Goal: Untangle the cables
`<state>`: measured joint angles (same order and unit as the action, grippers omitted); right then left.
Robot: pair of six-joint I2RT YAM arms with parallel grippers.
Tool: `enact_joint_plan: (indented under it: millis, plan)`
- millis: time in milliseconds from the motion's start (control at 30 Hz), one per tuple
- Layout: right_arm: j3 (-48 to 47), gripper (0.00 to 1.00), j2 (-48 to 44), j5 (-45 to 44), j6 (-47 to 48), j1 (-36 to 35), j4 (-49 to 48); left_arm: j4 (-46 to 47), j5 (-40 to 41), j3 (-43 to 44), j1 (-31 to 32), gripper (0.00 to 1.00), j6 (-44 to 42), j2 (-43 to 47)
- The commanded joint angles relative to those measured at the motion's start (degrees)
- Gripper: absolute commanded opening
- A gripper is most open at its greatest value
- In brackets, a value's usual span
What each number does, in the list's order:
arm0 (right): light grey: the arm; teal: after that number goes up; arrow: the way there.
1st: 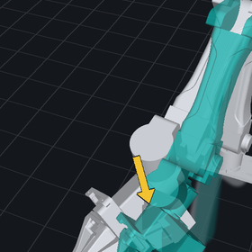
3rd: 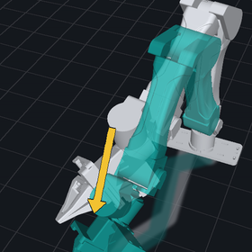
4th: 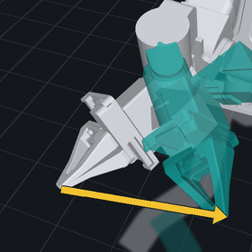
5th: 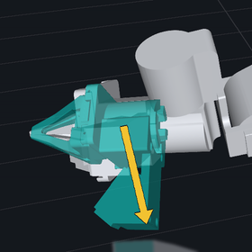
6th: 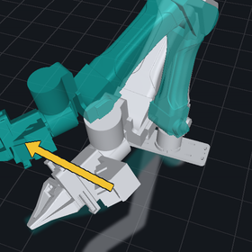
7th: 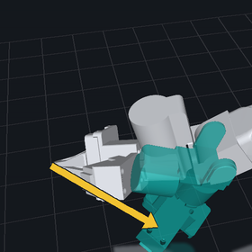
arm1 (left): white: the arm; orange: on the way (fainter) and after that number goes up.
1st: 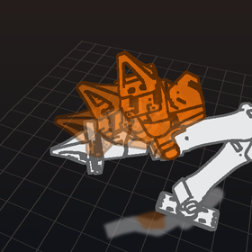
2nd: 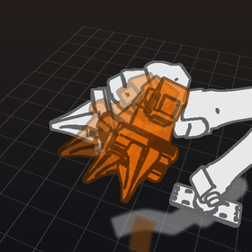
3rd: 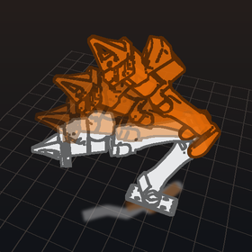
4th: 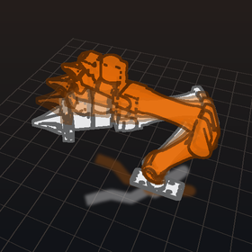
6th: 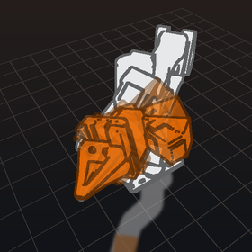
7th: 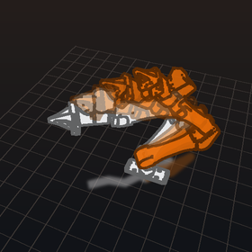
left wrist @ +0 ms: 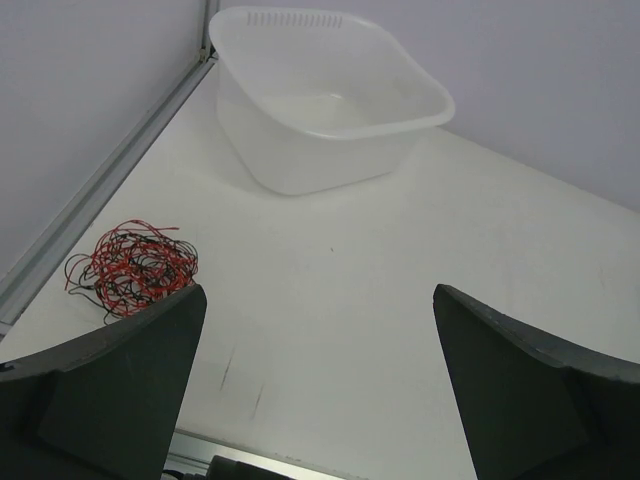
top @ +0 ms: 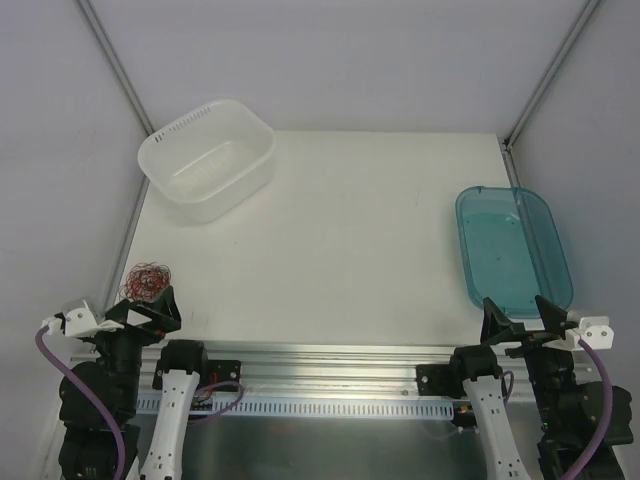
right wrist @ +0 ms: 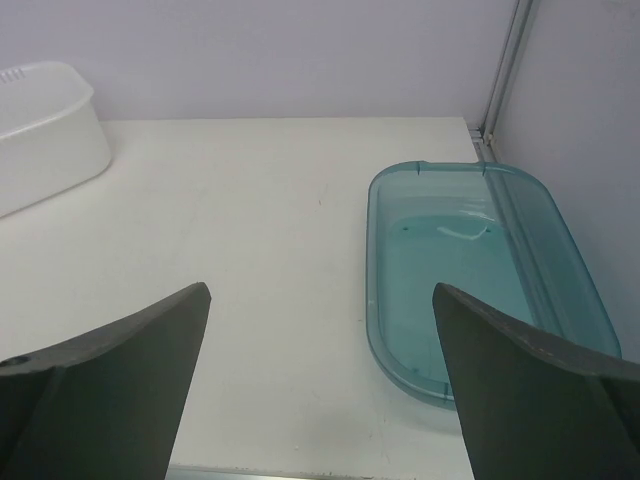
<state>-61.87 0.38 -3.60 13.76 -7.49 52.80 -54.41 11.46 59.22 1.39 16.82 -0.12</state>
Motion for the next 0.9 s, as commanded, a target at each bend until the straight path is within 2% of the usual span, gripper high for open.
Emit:
enact_joint_plan:
  millis: [0, 133, 267, 500, 733, 867]
  plan:
    - [-0.98, 0.99, -7.68, 0.70, 0.30, 0.72, -1.03, 0.10, 1.46, -0.16, -0.60, 0.99, 1.37, 9.61]
    - [-0.54, 1.00, -7.59, 3.06, -1.10, 0.72, -1.03, 0.10, 1.54, -1.03, -0.60, 0.99, 2.08, 9.61]
    - [1.04, 1.00, -6.72, 10.27, -5.04, 0.89, -1.47, 0.10, 2.77, -2.00, -0.60, 0.99, 3.83, 9.44]
    - [3.68, 1.00, 1.97, 18.44, -10.84, 1.68, 0.11, 0.10, 2.43, -3.67, -0.60, 0.99, 9.80, 5.32]
    - [6.23, 0.99, 11.39, 22.22, -17.53, 1.77, 2.31, 1.24, 6.46, -8.32, -0.60, 0.99, 17.98, -7.93]
    - [7.20, 1.00, 15.17, 24.16, -17.28, 1.77, 3.54, 1.94, 9.53, -9.65, -0.51, 0.99, 22.54, -16.73]
